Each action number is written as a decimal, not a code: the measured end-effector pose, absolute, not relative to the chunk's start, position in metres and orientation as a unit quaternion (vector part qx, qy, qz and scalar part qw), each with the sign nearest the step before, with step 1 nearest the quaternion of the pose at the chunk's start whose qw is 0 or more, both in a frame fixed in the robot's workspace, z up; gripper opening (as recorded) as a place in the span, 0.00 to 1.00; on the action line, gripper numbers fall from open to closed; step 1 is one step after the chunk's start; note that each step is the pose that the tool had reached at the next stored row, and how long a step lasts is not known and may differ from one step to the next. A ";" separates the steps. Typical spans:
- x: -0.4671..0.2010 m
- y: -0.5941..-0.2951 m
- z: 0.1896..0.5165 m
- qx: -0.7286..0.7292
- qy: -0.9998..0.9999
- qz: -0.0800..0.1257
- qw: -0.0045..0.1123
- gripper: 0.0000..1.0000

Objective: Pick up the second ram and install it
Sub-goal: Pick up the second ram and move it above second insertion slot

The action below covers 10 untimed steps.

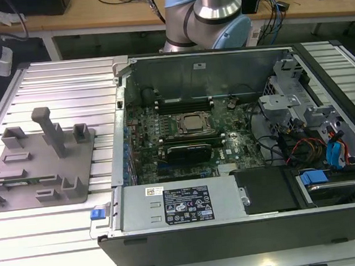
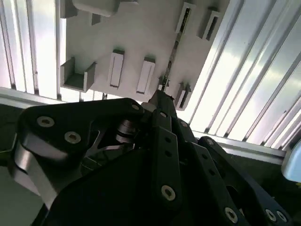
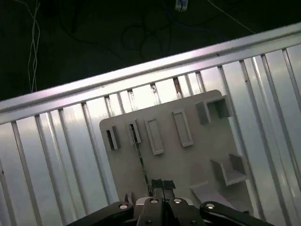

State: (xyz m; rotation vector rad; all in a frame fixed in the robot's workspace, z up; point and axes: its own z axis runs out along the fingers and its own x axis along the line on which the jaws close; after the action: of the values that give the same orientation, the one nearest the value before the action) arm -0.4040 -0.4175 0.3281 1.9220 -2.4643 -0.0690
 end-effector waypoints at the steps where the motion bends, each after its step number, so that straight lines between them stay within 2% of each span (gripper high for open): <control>1: -0.404 -0.418 0.327 0.628 -0.778 -0.022 0.008 0.08; 5: -0.404 -0.418 0.320 0.690 -0.723 -0.022 0.011 0.08; 10: -0.404 -0.418 0.318 0.696 -0.717 -0.022 0.011 0.08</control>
State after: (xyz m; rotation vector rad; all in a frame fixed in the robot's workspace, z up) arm -0.4041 -0.4177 0.3180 2.1722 -2.2370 -0.0693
